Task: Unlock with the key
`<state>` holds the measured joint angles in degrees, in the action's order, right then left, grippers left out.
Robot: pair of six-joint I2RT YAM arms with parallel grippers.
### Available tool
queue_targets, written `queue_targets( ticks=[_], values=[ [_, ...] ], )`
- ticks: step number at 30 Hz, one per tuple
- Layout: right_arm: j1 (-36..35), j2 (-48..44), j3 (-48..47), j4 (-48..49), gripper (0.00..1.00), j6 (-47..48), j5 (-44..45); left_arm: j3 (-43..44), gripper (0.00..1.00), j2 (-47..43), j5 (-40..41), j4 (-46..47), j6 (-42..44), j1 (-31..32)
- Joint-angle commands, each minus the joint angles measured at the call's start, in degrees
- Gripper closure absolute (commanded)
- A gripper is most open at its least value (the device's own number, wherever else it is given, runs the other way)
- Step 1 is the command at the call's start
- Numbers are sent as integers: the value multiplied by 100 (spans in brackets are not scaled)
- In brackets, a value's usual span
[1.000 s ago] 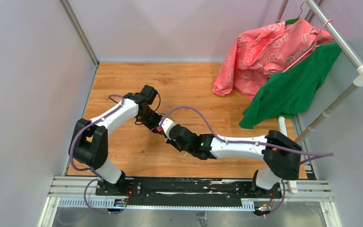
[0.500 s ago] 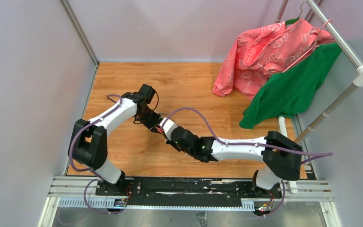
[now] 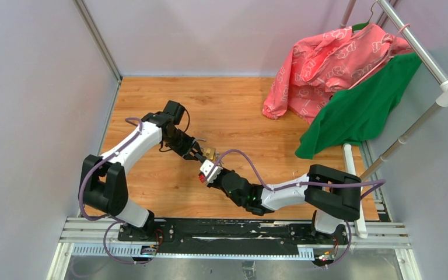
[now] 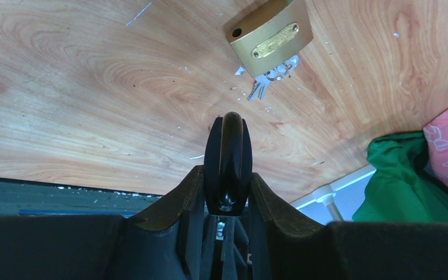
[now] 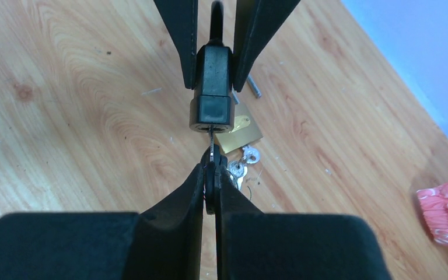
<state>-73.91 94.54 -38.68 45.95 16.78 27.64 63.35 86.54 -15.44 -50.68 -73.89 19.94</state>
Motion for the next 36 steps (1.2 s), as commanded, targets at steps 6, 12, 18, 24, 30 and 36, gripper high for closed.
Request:
queue_targets(
  ticks=[6, 12, 18, 24, 30, 36],
  values=[
    [-106, -74, 394, 3387, 100, 852, -403, 102, 100, -312, -1542, -193, 32, -2],
    [-104, -53, 769, 4045, 100, 1201, -827, 327, 100, -370, -1902, -197, 113, -33],
    [-89, 99, 1233, 4400, 100, 1125, -648, 329, 100, -660, -1971, -215, 121, -179],
    [-84, 13, 1702, 4472, 100, 858, -636, 287, 100, -858, -2035, -220, 155, -225],
    [-81, 14, 2004, 4543, 100, 606, -546, 227, 100, -967, -2019, -215, 203, -245],
    [-87, 93, 1808, 4544, 100, 563, -592, 192, 100, -1069, -1915, -215, 199, -245]
  ],
)
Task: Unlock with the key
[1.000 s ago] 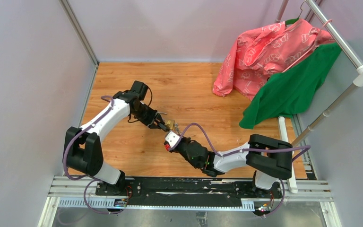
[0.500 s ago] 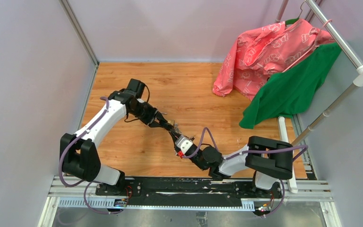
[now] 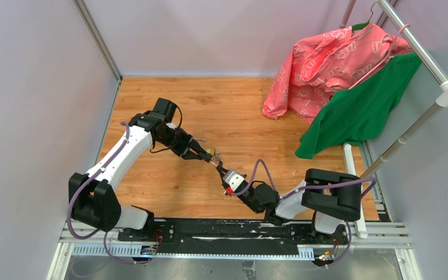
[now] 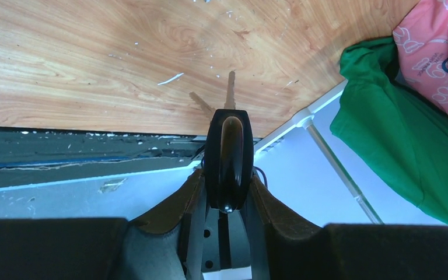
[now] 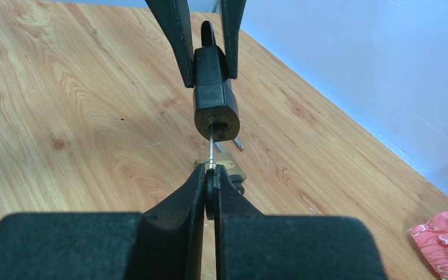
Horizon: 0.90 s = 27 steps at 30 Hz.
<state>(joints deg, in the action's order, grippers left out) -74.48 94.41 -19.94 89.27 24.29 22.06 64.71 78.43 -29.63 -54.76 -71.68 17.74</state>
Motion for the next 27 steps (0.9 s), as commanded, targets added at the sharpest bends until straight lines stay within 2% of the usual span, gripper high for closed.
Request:
queue_targets(
  ticks=[1, 7, 10, 12, 15, 17, 19, 20, 23, 27],
  values=[
    [-25, 92, -104, 209, 100, -184, -47, 20, 100, -248, -504, 192, -15, -25],
    [-36, -69, -168, 190, 100, -149, -76, 2, 100, -196, -361, 191, 37, -25],
    [-58, -549, 168, -215, 100, -649, 218, -71, 100, -194, -167, 194, 43, -33],
    [-51, -1004, 356, -1112, 100, -1154, 329, -135, 100, -146, -67, 194, 87, -33],
    [-48, -1602, 184, -3281, 100, -2027, 234, -246, 100, -44, 68, 199, 130, -33],
    [-7, -1679, 23, -4105, 100, -2477, 92, -284, 100, 10, 128, 194, 174, -33],
    [1, -1627, -7, -4420, 100, -2801, -47, -335, 100, 26, 235, 202, 181, -33],
    [11, -1581, -14, -4494, 97, -2843, -128, -360, 100, 33, 255, 198, 187, -33],
    [55, -1525, -158, -5000, 62, -3013, -343, -445, 100, 69, 344, 203, 211, -25],
    [137, -1858, -422, -5598, 41, -2874, -389, -527, 100, 166, 432, 195, 233, -25]
  ],
)
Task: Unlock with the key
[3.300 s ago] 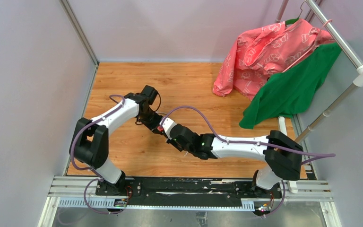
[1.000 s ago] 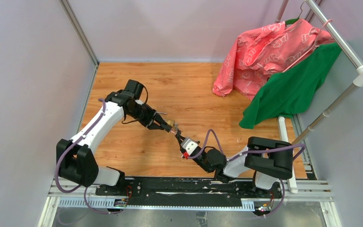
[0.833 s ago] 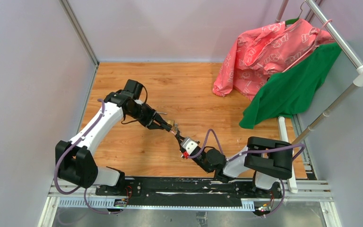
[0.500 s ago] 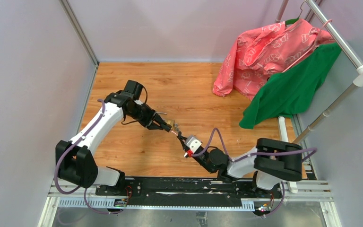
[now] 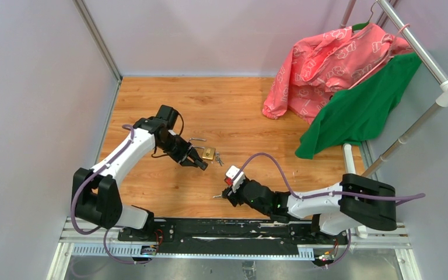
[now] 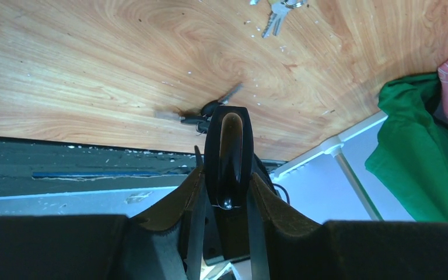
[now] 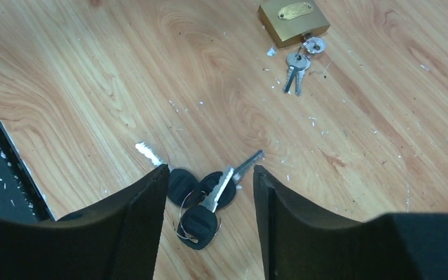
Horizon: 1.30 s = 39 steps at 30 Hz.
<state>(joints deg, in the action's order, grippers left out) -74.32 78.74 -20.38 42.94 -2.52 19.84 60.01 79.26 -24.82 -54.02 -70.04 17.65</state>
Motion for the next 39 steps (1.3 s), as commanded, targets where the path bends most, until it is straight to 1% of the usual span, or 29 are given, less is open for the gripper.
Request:
queue_targets(
  ticks=[1, 3, 6, 8, 11, 19, 26, 29, 31, 33, 37, 38, 39],
  values=[
    [165, -396, -540, -1157, 38, -135, -226, -61, 100, 114, -30, 126, 77, -9],
    [229, -517, -825, -1493, 33, 23, -412, -73, 100, 159, -21, 131, 70, 8],
    [275, -409, -1304, -1827, 28, 223, -554, -38, 100, 222, -43, 140, 61, 41],
    [314, -195, -1573, -1931, 26, 422, -570, -15, 100, 262, -79, 147, 61, 46],
    [402, 267, -1848, -1914, 26, 481, -681, 34, 100, 283, -149, 144, 61, 54],
    [593, 1128, -2216, -1187, 26, 560, -738, 18, 100, 243, -210, 142, 104, 54],
    [621, 1574, -2610, -839, 26, 746, -593, -35, 100, 210, -231, 146, 107, 54],
    [626, 1692, -2733, -740, 28, 786, -552, -20, 100, 210, -239, 142, 104, 53],
    [630, 1778, -2818, -726, 34, 824, -516, -5, 100, 219, -247, 146, 111, 54],
    [630, 1852, -2875, -717, 48, 864, -461, -1, 100, 220, -256, 146, 121, 54],
    [630, 1928, -2947, -759, 68, 896, -256, 2, 100, 212, -262, 146, 130, 54],
    [630, 1947, -2953, -767, 76, 894, -200, 0, 100, 206, -244, 146, 131, 52],
    [630, 1950, -2987, -794, 87, 901, -141, -6, 100, 211, -233, 146, 131, 51]
  ],
)
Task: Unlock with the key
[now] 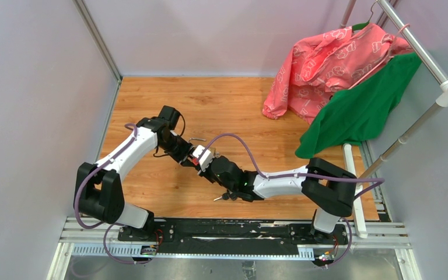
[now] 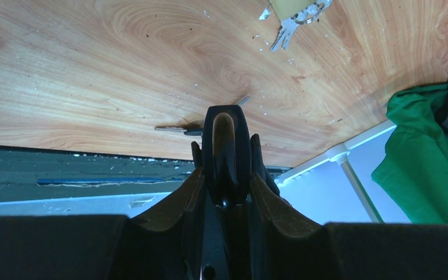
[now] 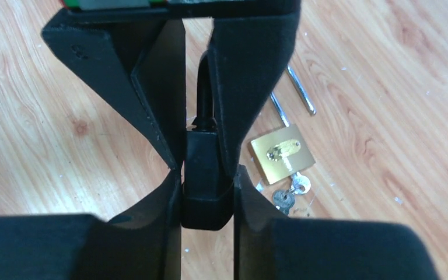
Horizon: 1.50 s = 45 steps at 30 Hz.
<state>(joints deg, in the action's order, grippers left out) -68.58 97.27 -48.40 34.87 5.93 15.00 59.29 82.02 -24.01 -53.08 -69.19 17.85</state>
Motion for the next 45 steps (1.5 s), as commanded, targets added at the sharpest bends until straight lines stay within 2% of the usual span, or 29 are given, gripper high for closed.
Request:
queue_targets(
  ticks=[1, 4, 5, 7, 9, 11, 13, 15, 20, 26, 32, 36, 40, 42, 45],
  values=[
    [54, 100, -222, -43, 98, 52, 405, 58, 100, -63, -304, 52, 58, 34],
    [47, 64, -315, -305, 100, 10, 580, 134, 98, -106, -125, 52, 232, 34],
    [46, 11, -316, -385, 100, -16, 635, 195, 91, -166, -4, 52, 383, 35],
    [53, -121, -304, -602, 100, -146, 835, 311, 70, -373, 296, 50, 501, 35],
    [67, -303, -237, -901, 100, -312, 1068, 398, 43, -621, 559, 68, 567, 30],
    [143, -521, -162, -1257, 100, -528, 1248, 458, 24, -812, 712, 160, 710, 35],
    [353, -749, -104, -1634, 100, -965, 1330, 510, 10, -934, 806, 272, 917, 35],
    [561, -921, -99, -2046, 100, -1301, 1448, 501, 1, -973, 828, 401, 1138, 35],
    [1226, -1184, -194, -2920, 100, -2107, 1427, 552, 0, -817, 1353, 581, 2096, 385],
    [1832, -1014, -398, -3773, 100, -2664, 1358, 584, 4, -772, 2858, 596, 2703, 1534],
    [2338, -717, -245, -3842, 100, -3099, 836, 453, 5, -789, 3996, 793, 3351, 2605],
    [2472, -707, -9, -3725, 100, -3276, 721, 188, 9, -943, 3987, 1190, 3702, 2914],
    [2553, -745, 185, -3619, 100, -3336, 638, -161, 18, -1114, 3437, 1714, 3944, 2973],
    [2610, -747, 268, -3602, 94, -3395, 566, -326, 20, -1190, 3349, 1909, 4040, 3044],
    [2651, -787, 358, -3592, 76, -3439, 489, -499, 22, -1283, 3310, 2110, 4165, 3178]
  ],
)
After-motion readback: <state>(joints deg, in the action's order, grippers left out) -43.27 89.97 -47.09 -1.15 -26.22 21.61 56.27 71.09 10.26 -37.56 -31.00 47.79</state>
